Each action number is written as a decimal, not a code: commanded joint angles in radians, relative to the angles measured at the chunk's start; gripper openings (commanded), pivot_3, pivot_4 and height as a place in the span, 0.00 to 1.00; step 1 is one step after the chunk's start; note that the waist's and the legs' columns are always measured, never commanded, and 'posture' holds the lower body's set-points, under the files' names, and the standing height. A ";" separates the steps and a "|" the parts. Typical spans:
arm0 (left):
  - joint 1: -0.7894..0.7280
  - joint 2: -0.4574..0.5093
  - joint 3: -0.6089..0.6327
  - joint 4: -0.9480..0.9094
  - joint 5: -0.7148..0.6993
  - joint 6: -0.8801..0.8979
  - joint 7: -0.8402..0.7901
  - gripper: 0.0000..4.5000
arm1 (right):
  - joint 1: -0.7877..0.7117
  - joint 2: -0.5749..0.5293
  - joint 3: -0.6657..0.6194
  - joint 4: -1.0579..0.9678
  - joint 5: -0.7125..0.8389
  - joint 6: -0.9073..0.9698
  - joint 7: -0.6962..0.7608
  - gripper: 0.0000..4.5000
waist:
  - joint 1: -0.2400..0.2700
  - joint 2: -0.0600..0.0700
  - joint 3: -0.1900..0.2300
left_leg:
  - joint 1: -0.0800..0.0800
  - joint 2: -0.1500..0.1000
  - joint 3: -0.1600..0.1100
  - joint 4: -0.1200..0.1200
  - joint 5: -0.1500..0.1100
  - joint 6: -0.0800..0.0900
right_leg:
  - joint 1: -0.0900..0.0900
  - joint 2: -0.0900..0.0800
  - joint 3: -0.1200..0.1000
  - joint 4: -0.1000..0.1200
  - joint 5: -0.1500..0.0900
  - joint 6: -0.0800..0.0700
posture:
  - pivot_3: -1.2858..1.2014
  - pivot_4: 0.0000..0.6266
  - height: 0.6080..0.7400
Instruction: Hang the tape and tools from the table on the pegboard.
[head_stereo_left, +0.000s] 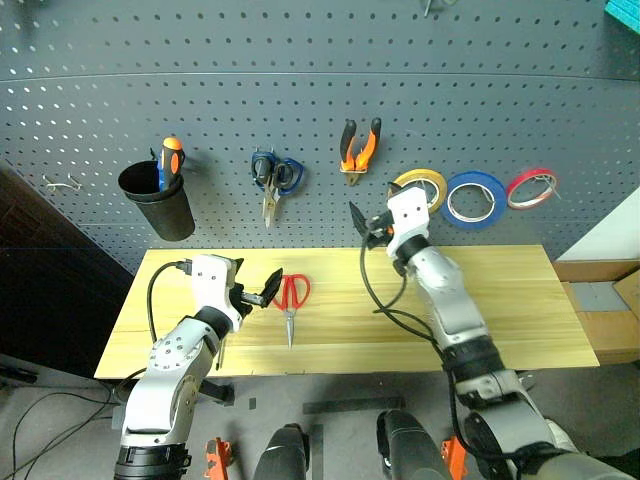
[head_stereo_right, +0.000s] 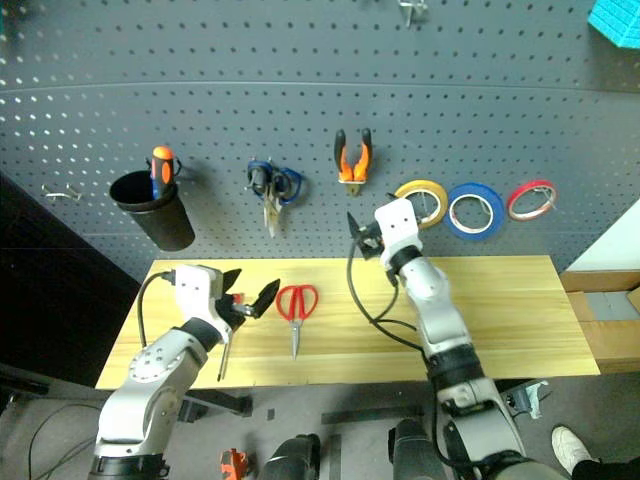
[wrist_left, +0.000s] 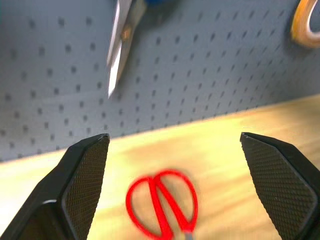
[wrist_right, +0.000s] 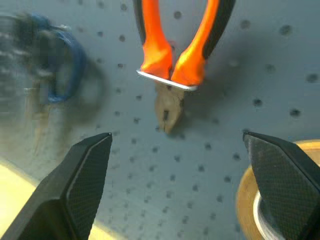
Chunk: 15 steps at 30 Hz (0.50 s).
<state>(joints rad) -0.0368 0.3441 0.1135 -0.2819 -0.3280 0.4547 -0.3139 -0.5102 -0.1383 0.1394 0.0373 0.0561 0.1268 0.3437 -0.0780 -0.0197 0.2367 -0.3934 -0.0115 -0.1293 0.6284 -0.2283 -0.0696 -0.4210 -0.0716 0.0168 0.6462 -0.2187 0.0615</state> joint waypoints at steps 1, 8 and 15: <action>0.046 -0.031 -0.038 -0.029 0.019 0.125 0.067 0.99 | 0.101 -0.090 0.042 -0.333 0.202 0.316 0.173 1.00 | -0.005 0.000 0.000 | 0.000 0.000 0.000 0.000 0.000 0.000 | 0.000 0.000 0.000 0.000 0.000 0.000 | 0.48 0.33 1.00; -0.047 -0.136 -0.041 0.155 0.070 0.354 0.230 0.99 | 0.152 -0.241 0.103 -0.549 0.326 0.624 0.259 1.00 | -0.009 -0.001 0.000 | 0.003 0.005 0.000 0.003 0.001 0.001 | 0.001 0.006 -0.001 0.001 0.001 -0.001 | 0.47 0.34 1.00; -0.185 -0.236 -0.057 0.304 0.098 0.354 0.281 0.99 | 0.140 -0.258 0.131 -0.591 0.343 0.676 0.271 1.00 | -0.008 -0.001 0.000 | 0.002 0.006 0.000 0.002 0.003 0.004 | 0.001 0.007 -0.001 0.000 0.002 -0.001 | 0.46 0.34 1.00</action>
<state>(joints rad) -0.2055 0.1136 0.0649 0.0214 -0.2438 0.8214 -0.0460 -0.3556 -0.3905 0.2638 -0.5023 0.3807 0.8010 0.6071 -0.0862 -0.0204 0.2371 -0.3919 -0.0056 -0.1286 0.6305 -0.2258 -0.0661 -0.4199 -0.0641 0.0161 0.6457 -0.2162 0.0602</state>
